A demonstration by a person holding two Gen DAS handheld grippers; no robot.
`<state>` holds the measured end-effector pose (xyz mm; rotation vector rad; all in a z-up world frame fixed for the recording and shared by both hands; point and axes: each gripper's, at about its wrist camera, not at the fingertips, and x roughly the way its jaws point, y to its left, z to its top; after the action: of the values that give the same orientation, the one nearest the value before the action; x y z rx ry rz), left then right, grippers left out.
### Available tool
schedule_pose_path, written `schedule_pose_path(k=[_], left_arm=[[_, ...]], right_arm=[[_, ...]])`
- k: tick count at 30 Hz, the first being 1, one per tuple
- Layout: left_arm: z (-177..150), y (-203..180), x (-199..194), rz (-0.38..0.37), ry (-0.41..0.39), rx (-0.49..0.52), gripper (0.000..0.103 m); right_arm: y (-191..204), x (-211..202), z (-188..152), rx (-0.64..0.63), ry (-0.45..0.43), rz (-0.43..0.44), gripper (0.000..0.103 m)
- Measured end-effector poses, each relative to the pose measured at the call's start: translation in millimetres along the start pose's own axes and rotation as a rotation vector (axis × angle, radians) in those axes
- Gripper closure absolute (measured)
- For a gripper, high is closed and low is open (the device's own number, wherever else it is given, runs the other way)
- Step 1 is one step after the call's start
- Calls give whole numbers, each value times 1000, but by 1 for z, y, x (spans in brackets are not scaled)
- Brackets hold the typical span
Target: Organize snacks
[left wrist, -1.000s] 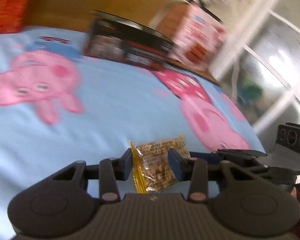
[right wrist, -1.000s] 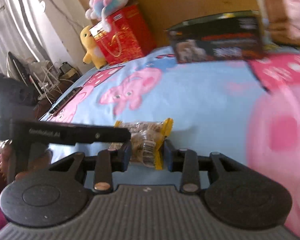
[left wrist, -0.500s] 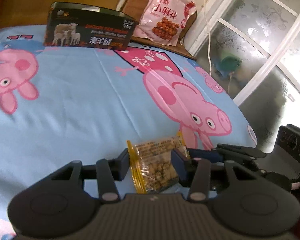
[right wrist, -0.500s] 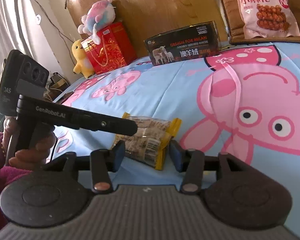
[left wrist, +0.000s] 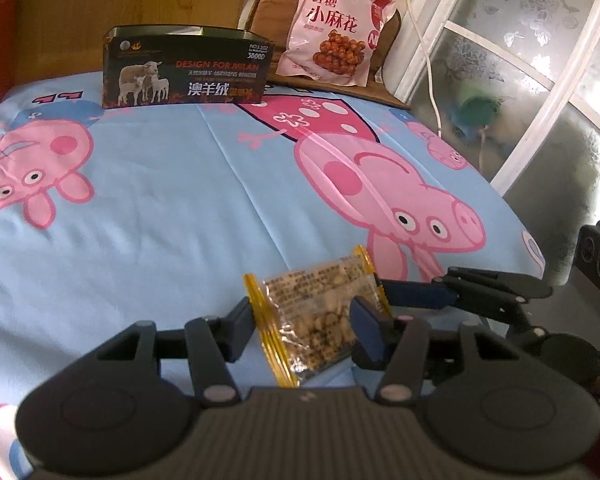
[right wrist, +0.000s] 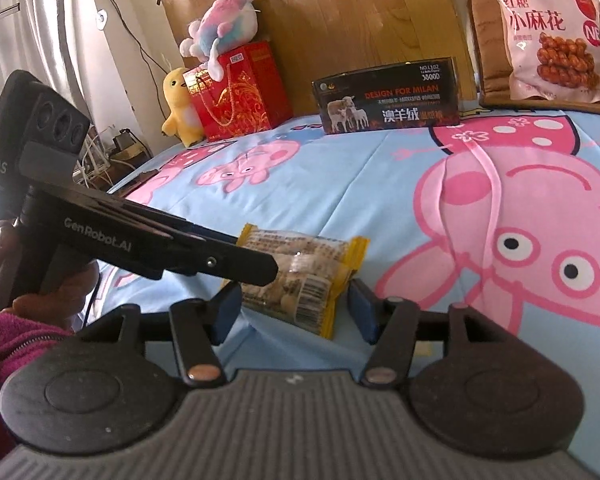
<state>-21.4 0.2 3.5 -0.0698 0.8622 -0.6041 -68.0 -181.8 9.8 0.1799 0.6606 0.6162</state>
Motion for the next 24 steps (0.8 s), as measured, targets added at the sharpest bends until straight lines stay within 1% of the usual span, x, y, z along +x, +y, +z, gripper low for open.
schedule_pose_path(k=[9,24], left_arm=[[-3,1,-3,9,-6,-16,50],[-7,5,-6,-9,-17,-27,48]], right_arm=[[3,-2,0,-24,4,-18,42],[6,-1,0,-38,17,-23,40]])
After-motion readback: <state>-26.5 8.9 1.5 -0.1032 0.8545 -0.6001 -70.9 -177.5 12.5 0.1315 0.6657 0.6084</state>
